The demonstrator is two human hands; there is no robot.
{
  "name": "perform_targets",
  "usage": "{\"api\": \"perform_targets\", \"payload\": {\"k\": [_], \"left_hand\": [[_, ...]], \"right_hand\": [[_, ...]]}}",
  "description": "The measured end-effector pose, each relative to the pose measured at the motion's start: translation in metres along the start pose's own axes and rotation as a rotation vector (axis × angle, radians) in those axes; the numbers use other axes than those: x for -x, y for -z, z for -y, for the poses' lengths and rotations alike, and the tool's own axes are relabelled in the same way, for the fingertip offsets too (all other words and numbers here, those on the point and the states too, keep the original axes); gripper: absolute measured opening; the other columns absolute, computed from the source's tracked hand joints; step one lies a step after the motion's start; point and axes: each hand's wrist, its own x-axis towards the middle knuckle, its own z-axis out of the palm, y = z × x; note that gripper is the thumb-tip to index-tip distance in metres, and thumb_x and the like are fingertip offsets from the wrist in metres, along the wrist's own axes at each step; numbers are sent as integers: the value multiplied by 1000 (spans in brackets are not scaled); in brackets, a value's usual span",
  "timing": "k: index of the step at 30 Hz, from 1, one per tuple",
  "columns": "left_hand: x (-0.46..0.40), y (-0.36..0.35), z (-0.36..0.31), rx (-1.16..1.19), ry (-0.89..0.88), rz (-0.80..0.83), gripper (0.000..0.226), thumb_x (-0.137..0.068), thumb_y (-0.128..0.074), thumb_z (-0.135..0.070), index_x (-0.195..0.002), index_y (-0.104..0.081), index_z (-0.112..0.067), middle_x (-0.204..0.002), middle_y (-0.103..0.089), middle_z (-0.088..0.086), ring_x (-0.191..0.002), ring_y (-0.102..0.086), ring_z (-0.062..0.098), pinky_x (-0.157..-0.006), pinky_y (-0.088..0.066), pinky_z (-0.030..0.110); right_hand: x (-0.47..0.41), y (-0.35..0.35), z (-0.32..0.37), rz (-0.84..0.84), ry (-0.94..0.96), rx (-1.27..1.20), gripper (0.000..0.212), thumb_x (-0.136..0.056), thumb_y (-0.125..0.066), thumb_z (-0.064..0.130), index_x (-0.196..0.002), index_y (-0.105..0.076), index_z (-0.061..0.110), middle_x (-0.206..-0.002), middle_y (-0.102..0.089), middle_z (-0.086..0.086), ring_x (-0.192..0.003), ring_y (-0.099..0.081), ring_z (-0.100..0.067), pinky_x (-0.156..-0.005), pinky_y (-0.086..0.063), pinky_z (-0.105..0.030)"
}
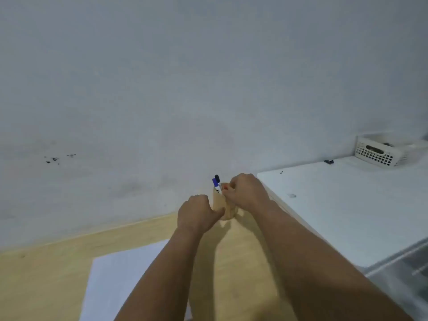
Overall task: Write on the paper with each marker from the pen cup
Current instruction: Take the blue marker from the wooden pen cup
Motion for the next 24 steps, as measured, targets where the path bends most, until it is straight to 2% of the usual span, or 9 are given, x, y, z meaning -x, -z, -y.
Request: {"api": "perform_targets", "payload": {"k": [3,5,8,10,15,18,20,21,24], "left_hand": [[-17,-30,-1,88,20,13,45,-76,-68,-62,-79,-50,-22,-80,-61,-4,-72,-57,18,-57,-39,31],[-22,-44,-4,188,25,21,47,-74,-71,-65,-86,-56,-22,-81,-63,-6,-73,-60,18,-56,-41,30],[-29,-57,-4,309,27,-23,47,-72,-75,-61,-95,-65,-21,-84,-69,-7,-74,-65,17,-62,-55,34],[-32,-63,-4,406,49,-58,38,-75,-74,-54,-92,-65,-21,-81,-69,-8,-72,-64,15,-60,-52,31],[-31,-68,-8,566,47,-108,29,-79,-63,-48,-92,-66,-22,-82,-72,-8,-74,-67,12,-64,-56,35],[-29,-70,-9,639,51,-103,23,-77,-62,-48,-92,-65,-31,-82,-73,-12,-77,-69,10,-68,-59,35],[-28,-69,-10,640,43,-103,12,-82,-69,-38,-90,-62,-38,-81,-73,-14,-77,-70,8,-67,-59,32],[-29,-69,-10,618,47,-101,13,-84,-71,-33,-90,-61,-39,-81,-73,-14,-77,-70,9,-67,-60,31],[-33,-67,-9,544,43,-87,13,-89,-70,-31,-101,-66,-29,-91,-75,-13,-81,-70,13,-73,-62,35]], "right_hand": [[-17,-20,0,-16,25,89,34,-97,-68,44,-84,-76,14,-75,-70,-3,-75,-69,-27,-68,-53,-33],[-24,-28,5,-35,23,105,30,-96,-67,47,-89,-74,20,-87,-76,-2,-82,-71,-26,-76,-57,-35],[-35,-34,9,-39,32,139,31,-95,-67,51,-93,-70,20,-95,-76,0,-90,-69,-26,-89,-55,-38],[-42,-39,9,-37,33,153,32,-95,-67,52,-94,-69,19,-97,-76,0,-92,-69,-25,-92,-53,-39],[-47,-44,7,-40,-13,85,29,-97,-69,46,-103,-76,18,-102,-78,-1,-95,-71,-25,-91,-56,-40],[-45,-45,6,-47,-58,19,22,-96,-69,40,-102,-75,19,-102,-79,0,-94,-71,-25,-89,-57,-38],[-42,-45,5,-64,-76,-24,21,-95,-68,38,-98,-74,19,-97,-78,1,-91,-71,-25,-88,-57,-38],[-42,-45,5,-79,-81,-43,20,-95,-68,38,-97,-74,19,-94,-77,1,-89,-71,-25,-86,-58,-39],[-42,-39,7,-136,-89,-122,21,-96,-69,40,-97,-75,19,-90,-78,3,-85,-72,-23,-83,-60,-38]]}}
